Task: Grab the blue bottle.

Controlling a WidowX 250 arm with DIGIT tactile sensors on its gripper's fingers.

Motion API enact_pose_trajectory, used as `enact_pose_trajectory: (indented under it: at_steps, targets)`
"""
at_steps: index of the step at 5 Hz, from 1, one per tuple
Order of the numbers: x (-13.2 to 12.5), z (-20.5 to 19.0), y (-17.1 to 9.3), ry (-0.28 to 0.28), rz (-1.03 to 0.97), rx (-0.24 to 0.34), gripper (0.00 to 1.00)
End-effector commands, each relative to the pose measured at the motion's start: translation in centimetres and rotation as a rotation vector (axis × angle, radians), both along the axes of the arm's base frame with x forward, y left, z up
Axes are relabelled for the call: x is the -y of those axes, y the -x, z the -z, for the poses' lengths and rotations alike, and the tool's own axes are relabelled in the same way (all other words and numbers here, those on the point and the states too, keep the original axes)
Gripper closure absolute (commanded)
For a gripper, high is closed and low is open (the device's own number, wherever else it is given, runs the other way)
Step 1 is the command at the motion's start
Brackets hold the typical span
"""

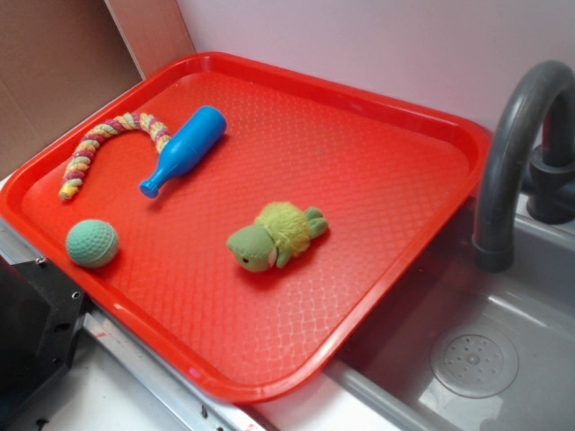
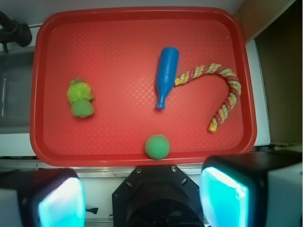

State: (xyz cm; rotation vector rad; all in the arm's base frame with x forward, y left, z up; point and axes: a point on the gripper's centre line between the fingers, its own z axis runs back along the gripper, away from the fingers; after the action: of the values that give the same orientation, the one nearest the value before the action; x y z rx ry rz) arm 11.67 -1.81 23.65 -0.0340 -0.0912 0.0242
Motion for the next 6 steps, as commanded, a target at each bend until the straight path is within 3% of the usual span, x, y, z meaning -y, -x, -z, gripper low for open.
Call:
enact_pose_trajectory:
  at_steps: [1, 4, 5, 6]
  targets:
    - [0.0, 0.0, 0.0, 0.000, 0.000, 0.000, 0.00]
    - [-4.1, 3.4, -5.7, 0.018, -0.149, -0.015, 0.00]
    - [-6.8, 6.2, -8.8, -0.034, -0.193, -0.007, 0.00]
    - [-8.4, 8.5, -11.5, -0.006, -0.180, -0.011, 0.00]
